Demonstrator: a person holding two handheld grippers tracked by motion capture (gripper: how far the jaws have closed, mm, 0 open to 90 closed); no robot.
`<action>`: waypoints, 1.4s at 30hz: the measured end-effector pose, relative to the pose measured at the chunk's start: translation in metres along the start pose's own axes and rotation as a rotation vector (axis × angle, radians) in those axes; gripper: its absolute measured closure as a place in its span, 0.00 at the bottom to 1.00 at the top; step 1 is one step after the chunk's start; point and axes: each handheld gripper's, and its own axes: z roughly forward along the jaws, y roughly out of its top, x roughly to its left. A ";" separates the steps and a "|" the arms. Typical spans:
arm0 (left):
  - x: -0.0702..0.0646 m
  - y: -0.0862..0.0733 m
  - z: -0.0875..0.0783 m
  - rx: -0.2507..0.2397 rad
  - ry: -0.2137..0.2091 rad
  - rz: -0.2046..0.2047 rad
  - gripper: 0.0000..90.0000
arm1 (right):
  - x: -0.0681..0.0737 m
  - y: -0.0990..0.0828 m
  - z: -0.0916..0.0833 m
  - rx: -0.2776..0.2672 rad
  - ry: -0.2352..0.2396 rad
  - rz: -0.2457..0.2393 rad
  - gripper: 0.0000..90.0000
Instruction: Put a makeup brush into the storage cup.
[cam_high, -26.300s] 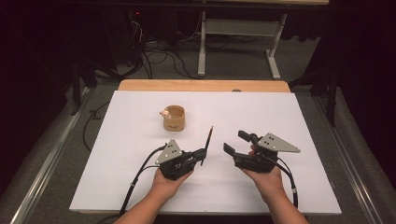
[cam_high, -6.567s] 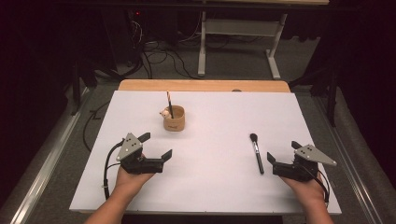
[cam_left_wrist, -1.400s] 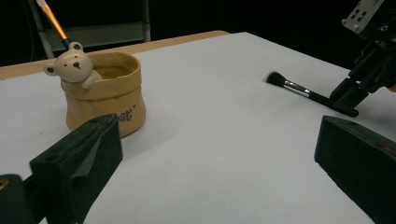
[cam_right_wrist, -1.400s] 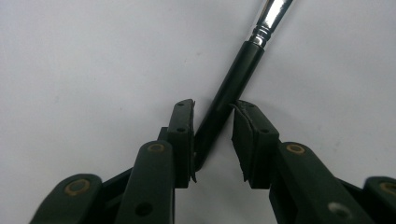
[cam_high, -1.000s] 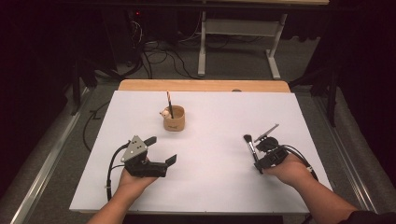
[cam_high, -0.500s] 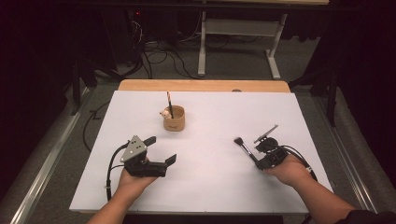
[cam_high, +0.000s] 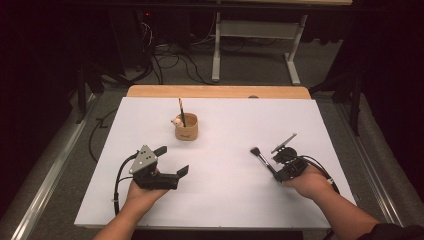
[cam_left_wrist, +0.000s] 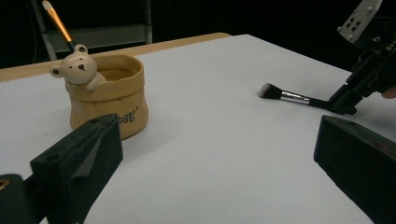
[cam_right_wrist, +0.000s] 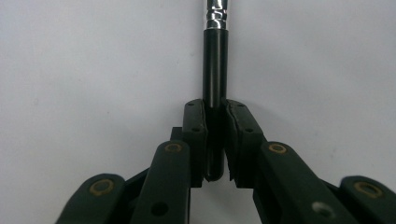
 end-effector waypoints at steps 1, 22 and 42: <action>0.000 0.000 0.000 0.000 0.000 0.000 0.02 | 0.000 0.000 0.000 -0.001 -0.002 -0.001 0.91; 0.001 0.000 0.000 -0.006 0.004 -0.005 0.02 | -0.007 0.000 -0.019 -0.060 -0.039 0.002 0.91; 0.002 -0.001 0.001 -0.003 0.007 -0.009 0.02 | -0.009 -0.011 -0.017 -0.185 -0.019 0.048 0.91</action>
